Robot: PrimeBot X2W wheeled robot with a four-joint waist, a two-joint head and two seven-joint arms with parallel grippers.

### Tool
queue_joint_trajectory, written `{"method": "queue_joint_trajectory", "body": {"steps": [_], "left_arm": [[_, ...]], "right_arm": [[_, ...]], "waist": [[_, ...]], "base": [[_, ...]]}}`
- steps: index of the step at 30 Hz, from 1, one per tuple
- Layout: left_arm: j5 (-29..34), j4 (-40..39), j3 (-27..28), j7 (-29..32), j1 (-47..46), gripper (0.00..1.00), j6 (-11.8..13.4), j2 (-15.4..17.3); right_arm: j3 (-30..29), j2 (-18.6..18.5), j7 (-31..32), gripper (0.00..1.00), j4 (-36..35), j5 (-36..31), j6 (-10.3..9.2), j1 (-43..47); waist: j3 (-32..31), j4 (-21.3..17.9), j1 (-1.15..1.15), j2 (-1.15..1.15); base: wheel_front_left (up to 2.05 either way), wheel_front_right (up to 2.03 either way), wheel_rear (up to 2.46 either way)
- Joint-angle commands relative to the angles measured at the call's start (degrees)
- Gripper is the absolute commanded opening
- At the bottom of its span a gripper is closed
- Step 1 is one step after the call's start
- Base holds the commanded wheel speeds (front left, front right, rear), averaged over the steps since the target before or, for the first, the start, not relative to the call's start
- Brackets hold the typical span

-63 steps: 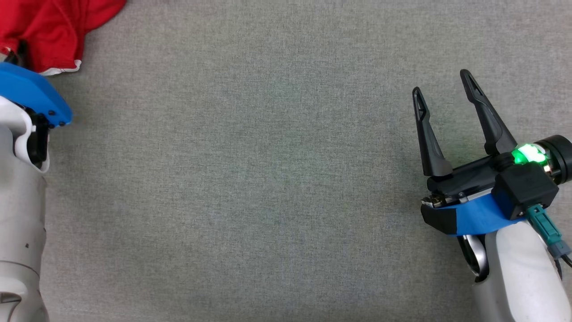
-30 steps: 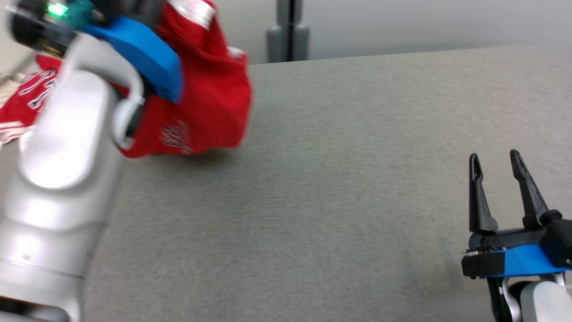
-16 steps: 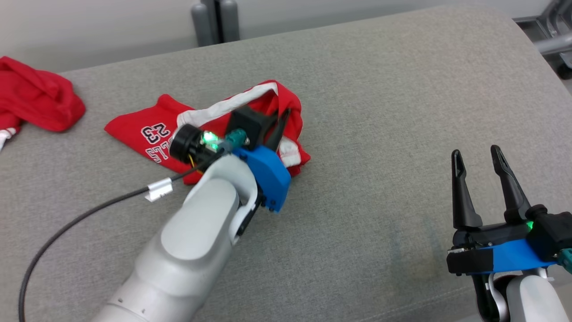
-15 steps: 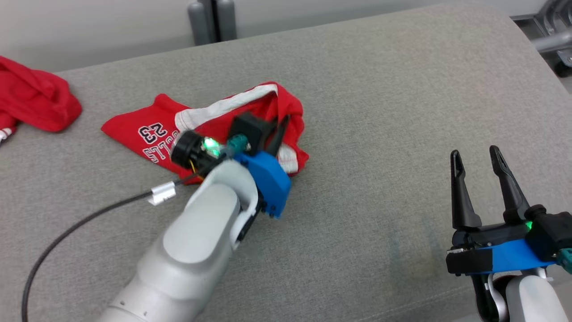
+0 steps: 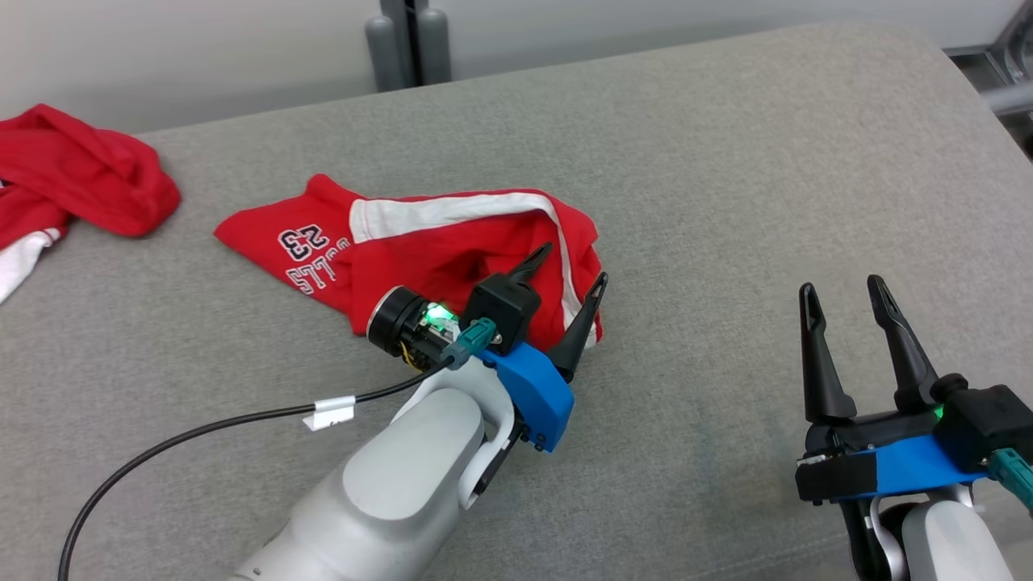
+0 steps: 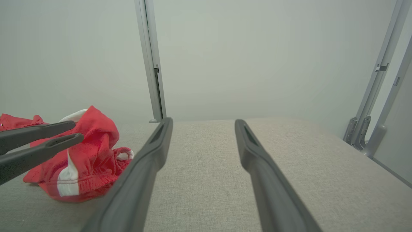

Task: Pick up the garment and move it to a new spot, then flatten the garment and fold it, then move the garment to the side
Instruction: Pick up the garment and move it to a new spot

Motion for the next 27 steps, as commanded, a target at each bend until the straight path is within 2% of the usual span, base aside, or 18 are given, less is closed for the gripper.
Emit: {"method": "queue_joint_trajectory", "body": {"steps": [1, 5, 8, 16, 17, 27], "left_arm": [[-1.21, -0.36, -0.62, -1.07, 0.07, 1.0, 0.88, 0.08], [-2.36, -0.25, -0.67, -2.3, 1.04, 1.0, 1.89, 0.08], [-2.74, 0.26, 1.26, -2.63, 2.27, 1.0, 2.65, 0.13], [0.06, -5.95, 11.17, -2.68, 11.37, 1.0, 5.1, 3.26], [0.06, -5.95, 11.17, -2.68, 11.37, 1.0, 5.1, 3.26], [3.57, -14.17, 23.83, -2.69, 25.62, 1.0, 5.73, 5.65]], "right_arm": [[0.05, -0.02, -0.18, 1.0, 0.38, 0.36, 0.01, -0.23], [-0.47, -0.02, -0.18, 1.0, 0.64, 0.27, 0.01, 0.56], [-0.89, -0.02, -0.18, 1.0, 0.76, 0.31, 0.01, 1.42], [-1.61, -0.03, -0.18, 1.0, 1.79, 0.11, 0.01, 3.83], [-1.61, -0.03, -0.18, 1.0, 1.79, 0.11, 0.01, 3.83], [-1.75, -0.03, -0.18, 1.0, 2.89, 1.49, 0.01, 7.86]], "waist": [[-0.56, 0.8, 0.0, 0.0], [-2.2, 2.46, 0.0, 0.0], [-3.78, 3.63, 0.0, 0.0], [-8.13, 6.93, 0.0, 0.0], [-8.13, 6.93, 0.0, 0.0], [-11.78, 10.39, 0.0, 0.0]], "base": [[0.0, 0.0, 0.0], [0.0, 0.0, 0.0], [0.0, 0.0, 0.0], [0.0, 0.0, 0.0], [0.0, 0.0, 0.0], [0.0, 0.0, 0.0]]}}
